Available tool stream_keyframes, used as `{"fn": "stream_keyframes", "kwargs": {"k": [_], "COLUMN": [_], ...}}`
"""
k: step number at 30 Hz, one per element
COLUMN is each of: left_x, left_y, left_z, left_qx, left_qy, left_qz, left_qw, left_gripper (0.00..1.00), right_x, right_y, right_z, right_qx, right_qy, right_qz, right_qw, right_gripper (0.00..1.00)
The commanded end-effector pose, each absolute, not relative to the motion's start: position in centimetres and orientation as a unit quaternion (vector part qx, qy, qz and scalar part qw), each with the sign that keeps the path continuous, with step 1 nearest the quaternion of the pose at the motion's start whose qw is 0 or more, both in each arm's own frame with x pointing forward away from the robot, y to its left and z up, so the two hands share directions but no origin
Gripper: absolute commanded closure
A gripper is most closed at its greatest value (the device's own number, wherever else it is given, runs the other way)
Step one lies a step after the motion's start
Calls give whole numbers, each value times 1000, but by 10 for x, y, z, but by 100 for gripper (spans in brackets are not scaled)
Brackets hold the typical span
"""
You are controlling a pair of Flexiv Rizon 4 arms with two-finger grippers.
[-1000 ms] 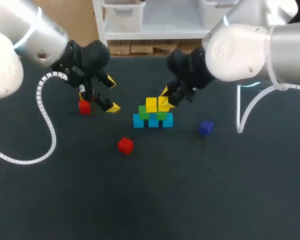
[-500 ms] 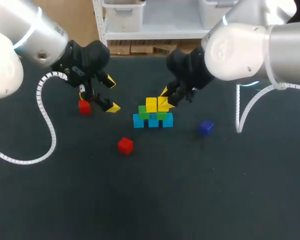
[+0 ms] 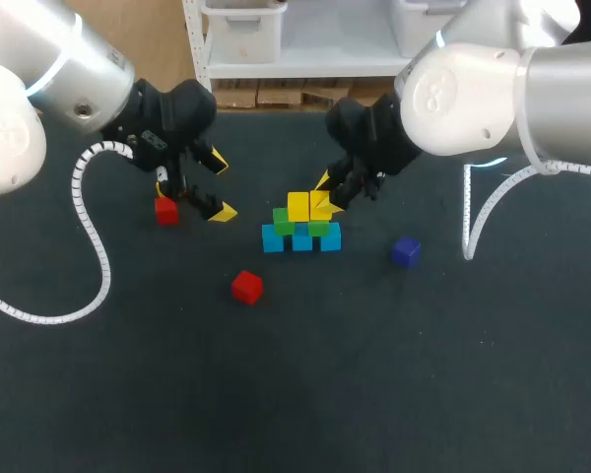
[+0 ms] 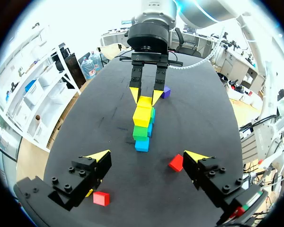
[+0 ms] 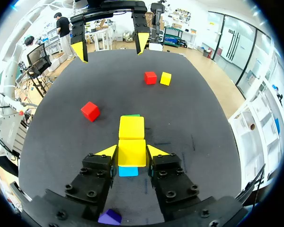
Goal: Place the blue cubes, place green cubes on the blue cubes, place the yellow cubes on the green cubes, then place the red cubes on the yellow cubes, and place purple cube on the red cubes.
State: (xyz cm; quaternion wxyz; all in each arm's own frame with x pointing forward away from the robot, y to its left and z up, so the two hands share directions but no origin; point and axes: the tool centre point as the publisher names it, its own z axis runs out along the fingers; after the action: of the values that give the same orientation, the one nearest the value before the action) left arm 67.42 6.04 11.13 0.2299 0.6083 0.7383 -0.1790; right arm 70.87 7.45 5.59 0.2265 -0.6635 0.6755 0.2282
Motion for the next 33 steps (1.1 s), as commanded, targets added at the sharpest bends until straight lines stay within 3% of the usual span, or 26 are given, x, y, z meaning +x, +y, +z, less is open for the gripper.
{"fn": "stream_keyframes", "kwargs": {"k": [1,3,6,10,12,13,14,33], "left_x": [674,674,674,674,674,674,674,674], "left_y": [61,61,61,61,61,61,61,61], "left_z": [110,110,110,110,110,110,110,110], "left_qx": [608,608,608,608,608,608,608,608], "left_qy": [737,737,737,737,737,737,737,737], "left_qz": [-180,-180,-180,-180,-180,-180,-180,-180], "left_qw": [232,232,232,232,232,232,232,232], "left_gripper": [0,0,0,0,0,0,0,0], "right_x": [711,712,712,712,713,713,713,701], "right_y": [75,75,76,76,76,76,76,47], "right_z": [55,54,54,54,54,54,54,76], "right_qx": [-663,-663,-663,-663,-662,-662,-662,-649], "right_qy": [676,676,676,677,677,678,678,683], "right_qz": [230,231,231,232,232,232,233,239], "right_qw": [225,224,223,222,221,221,221,233], "right_gripper": [100,97,71,52,13,4,0,0]}}
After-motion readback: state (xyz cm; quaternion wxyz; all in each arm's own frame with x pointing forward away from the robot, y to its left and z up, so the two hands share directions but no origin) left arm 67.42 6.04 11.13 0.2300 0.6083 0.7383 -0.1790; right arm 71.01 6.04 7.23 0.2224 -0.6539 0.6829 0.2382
